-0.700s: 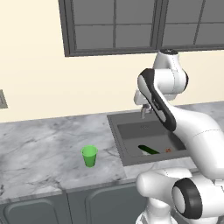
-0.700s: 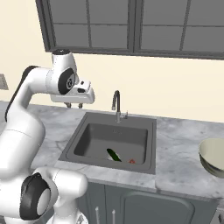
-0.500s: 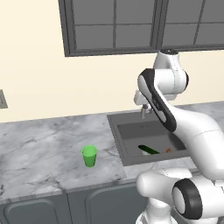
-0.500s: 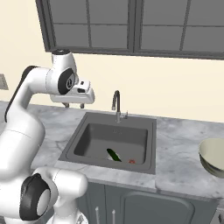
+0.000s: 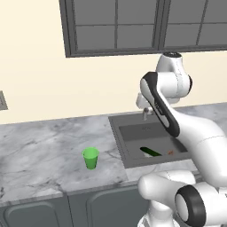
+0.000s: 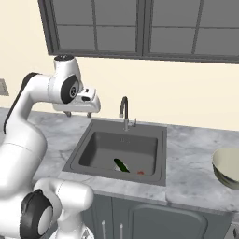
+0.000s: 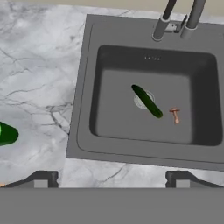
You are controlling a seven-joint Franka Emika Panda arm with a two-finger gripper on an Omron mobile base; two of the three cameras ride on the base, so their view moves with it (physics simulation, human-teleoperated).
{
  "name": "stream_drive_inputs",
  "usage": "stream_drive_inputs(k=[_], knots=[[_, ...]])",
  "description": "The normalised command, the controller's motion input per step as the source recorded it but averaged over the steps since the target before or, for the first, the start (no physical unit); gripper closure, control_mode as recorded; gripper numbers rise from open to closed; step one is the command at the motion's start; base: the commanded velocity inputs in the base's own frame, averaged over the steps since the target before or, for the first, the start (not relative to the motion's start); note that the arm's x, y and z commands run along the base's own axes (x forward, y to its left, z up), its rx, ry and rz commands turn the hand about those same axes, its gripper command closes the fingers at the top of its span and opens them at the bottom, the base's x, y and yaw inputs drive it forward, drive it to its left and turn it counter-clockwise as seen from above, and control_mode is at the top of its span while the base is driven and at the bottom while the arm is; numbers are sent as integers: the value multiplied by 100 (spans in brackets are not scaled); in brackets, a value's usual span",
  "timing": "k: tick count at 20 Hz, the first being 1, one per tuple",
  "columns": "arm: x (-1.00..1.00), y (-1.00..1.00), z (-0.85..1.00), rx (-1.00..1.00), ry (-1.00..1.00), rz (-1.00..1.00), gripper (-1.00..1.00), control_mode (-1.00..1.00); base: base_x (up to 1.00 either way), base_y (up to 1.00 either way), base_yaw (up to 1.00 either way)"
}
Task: Remove the cucumber and mushroom from the sink. Then move the bowl and cup from the counter to the sink for washing.
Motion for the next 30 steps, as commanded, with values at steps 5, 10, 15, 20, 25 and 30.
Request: stream_drive_inputs(k=[5, 10, 15, 20, 25, 30], knots=[[-3, 0, -13, -7, -4, 0, -100, -100, 0, 0, 0], [-1, 0, -14, -15, -2, -6, -100, -100, 0, 0, 0], [0, -1, -14, -9, 0, -9, -100, -100, 0, 0, 0], [-2, -4, -14, 0, 0, -8, -100, -100, 0, 0, 0], [0, -9, -15, 0, 0, -1, -100, -100, 0, 0, 0], [1, -8, -15, -3, 0, 0, -100, -100, 0, 0, 0]])
